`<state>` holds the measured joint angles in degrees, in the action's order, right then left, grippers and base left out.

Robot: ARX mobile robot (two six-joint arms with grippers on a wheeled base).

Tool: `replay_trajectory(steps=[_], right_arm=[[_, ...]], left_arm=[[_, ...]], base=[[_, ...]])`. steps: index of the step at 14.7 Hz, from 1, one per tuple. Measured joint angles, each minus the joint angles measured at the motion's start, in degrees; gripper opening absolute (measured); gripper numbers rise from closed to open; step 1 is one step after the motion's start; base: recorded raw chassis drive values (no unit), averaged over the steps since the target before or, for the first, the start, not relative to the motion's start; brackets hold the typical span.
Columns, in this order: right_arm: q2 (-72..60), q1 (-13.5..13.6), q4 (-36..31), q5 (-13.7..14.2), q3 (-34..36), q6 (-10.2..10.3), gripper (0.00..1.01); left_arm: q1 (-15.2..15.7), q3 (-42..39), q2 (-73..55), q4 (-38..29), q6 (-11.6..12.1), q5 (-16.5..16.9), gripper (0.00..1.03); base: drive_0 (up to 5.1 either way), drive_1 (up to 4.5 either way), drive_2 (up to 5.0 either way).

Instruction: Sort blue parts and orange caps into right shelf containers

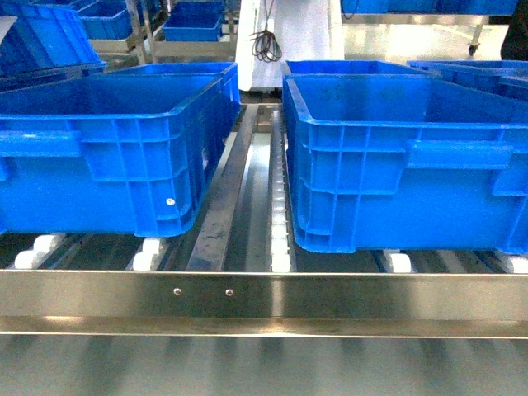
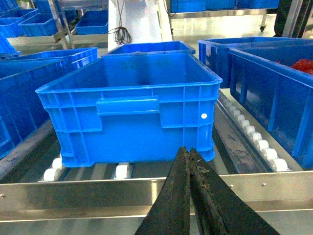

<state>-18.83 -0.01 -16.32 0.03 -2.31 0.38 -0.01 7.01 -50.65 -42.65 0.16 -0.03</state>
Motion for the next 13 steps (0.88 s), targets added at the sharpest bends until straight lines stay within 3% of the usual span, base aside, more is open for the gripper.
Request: replay_trajectory(steps=[1,6,7,10,11,13], right_arm=[[1.05,0.00,-1.84,-0.02,1.44,0.02,0.02],[5.44,0.00,2.95,-0.02,1.64,0.00,0.02],[6.47,0.00,4.13,-0.02,1.64,0.00,0.02],[10.86,0.00,9.29,0.00,1.57,0.00,0.02],[16.92,0.00,16.94,0.02,1.60,0.02,0.02],[18.53,0.00,17.16,0.04,1.60,0.00,0.02]], left_arm=[[0.00,-0.96,2.93,1.33,0.00,0.02,0.02],[0.00,-3.82,11.04,6.86,0.00,0.00,0.02],[0.00,-5.68,11.19,3.72,0.00,0.00,0.02],[0.00,-6.12,19.28,11.67,0.00,0.02,0.02],[0.00,-6.12,21.64,13.77,-0.02,-0.17,0.02],[0.00,-6.14,26.40,18.97,-0.02,-0.15,0.02]], base=[[0.0,0.00,0.0],[0.0,0.00,0.0],[0.0,0.00,0.0],[0.0,0.00,0.0],[0.0,0.00,0.0],[0.0,0.00,0.0]])
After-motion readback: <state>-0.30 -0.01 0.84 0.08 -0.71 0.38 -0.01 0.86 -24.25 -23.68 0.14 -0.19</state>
